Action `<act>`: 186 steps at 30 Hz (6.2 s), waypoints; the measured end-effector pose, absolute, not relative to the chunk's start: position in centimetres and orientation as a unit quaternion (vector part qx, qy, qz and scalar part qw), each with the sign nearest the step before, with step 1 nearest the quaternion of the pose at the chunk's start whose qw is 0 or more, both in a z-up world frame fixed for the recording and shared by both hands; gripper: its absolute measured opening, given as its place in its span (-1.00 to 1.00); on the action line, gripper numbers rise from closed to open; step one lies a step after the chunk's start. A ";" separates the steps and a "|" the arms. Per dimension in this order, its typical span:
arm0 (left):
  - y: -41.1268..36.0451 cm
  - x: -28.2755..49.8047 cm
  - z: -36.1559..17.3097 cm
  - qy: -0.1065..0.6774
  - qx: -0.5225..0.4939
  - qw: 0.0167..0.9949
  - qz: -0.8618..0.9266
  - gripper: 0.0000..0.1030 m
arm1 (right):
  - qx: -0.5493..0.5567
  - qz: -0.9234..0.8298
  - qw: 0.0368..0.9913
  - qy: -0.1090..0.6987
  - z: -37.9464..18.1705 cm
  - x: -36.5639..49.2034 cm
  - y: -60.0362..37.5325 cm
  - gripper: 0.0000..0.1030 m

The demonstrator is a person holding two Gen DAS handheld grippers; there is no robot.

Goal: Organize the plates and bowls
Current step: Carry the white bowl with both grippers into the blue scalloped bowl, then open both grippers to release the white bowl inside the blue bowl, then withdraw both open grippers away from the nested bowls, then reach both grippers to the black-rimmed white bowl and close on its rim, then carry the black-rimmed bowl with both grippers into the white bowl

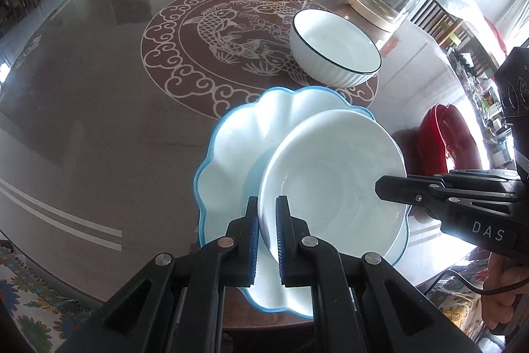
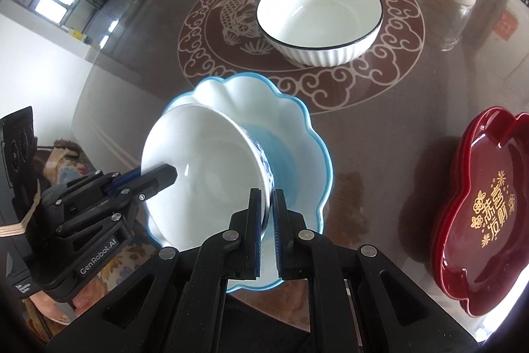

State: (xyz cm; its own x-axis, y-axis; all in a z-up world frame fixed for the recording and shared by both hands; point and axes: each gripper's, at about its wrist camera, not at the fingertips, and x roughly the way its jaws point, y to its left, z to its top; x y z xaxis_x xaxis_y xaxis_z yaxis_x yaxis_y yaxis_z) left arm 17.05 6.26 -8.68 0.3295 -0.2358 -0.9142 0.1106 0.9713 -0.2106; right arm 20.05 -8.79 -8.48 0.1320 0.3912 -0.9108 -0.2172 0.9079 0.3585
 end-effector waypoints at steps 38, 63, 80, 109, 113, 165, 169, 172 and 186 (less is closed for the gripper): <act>6.3 5.5 -3.2 0.393 -0.020 0.919 0.023 0.92 | 0.055 0.070 0.940 0.330 -3.9 1.9 -14.4 0.45; 7.4 4.7 -4.2 0.398 -0.006 0.916 0.048 0.92 | 0.018 0.052 0.938 0.343 -4.0 0.7 -12.4 0.46; 8.2 4.7 -5.0 0.414 -0.028 0.909 0.036 0.92 | 0.007 0.061 0.941 0.334 -3.7 0.2 -11.7 0.46; 9.7 5.8 -6.8 0.440 -0.049 0.896 0.035 0.92 | 0.022 0.067 0.936 0.344 -5.0 0.9 -12.1 0.46; 10.2 6.1 -7.2 0.445 -0.056 0.893 0.031 0.92 | 0.023 0.070 0.933 0.353 -5.5 1.2 -12.0 0.46; 3.5 26.3 0.2 0.552 -0.058 0.820 -0.136 -0.74 | 0.137 0.165 0.804 0.554 -0.3 26.9 -14.5 -0.74; 4.7 22.2 0.7 0.549 -0.057 0.824 -0.129 -0.73 | 0.140 0.188 0.800 0.552 1.3 23.5 -13.2 -0.74; 5.3 19.8 -0.4 0.551 -0.052 0.824 -0.123 -0.73 | 0.143 0.196 0.793 0.558 0.7 21.3 -12.4 -0.74; 4.9 17.1 -5.0 0.560 -0.032 0.822 -0.103 -0.73 | 0.141 0.176 0.775 0.591 -4.9 18.2 -11.0 -0.74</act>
